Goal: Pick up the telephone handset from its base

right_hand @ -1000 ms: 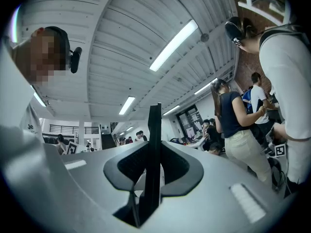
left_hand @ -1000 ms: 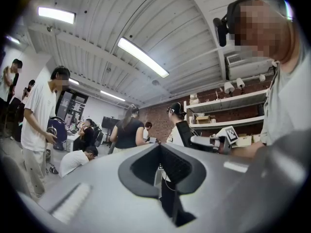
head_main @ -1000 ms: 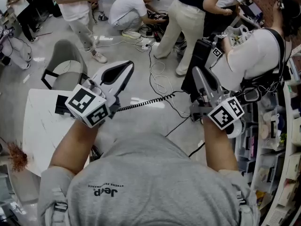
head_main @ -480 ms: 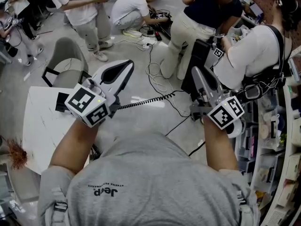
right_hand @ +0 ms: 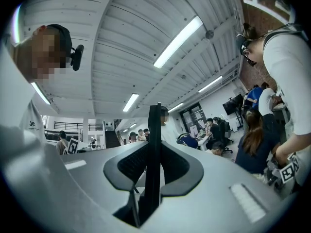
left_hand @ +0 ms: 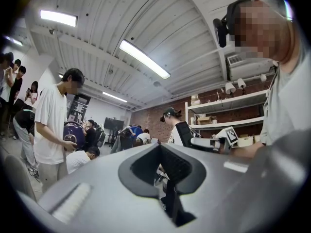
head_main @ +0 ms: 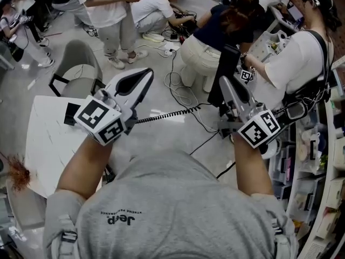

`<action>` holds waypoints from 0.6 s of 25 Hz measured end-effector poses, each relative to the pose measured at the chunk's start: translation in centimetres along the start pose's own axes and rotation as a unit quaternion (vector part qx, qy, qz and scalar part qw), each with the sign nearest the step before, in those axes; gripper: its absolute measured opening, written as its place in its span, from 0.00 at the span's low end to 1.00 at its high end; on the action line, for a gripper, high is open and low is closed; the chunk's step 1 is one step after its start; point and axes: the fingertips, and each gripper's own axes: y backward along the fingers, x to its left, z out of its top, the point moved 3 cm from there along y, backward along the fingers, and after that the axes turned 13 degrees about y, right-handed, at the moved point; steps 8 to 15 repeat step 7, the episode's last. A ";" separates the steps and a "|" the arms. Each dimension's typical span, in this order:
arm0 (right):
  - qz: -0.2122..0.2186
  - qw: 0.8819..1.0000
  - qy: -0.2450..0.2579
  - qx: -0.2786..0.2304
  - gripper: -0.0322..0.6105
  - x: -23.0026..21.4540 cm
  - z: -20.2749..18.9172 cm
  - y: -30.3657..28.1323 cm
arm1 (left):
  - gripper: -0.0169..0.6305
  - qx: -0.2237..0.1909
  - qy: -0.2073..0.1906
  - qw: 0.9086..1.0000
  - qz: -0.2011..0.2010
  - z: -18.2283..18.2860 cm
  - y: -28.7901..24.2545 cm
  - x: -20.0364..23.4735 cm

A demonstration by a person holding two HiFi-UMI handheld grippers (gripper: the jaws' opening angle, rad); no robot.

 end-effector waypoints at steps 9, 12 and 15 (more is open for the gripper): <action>0.006 1.000 0.000 0.005 0.17 0.1 0.0 -0.8 | 0.12 0.000 0.001 1.000 0.002 0.3 0.1 0.3; 0.006 1.000 0.000 0.005 0.17 0.1 0.0 -0.8 | 0.12 0.000 0.001 1.000 0.002 0.3 0.1 0.3; 0.006 1.000 0.000 0.005 0.17 0.1 0.0 -0.8 | 0.12 0.000 0.001 1.000 0.002 0.3 0.1 0.3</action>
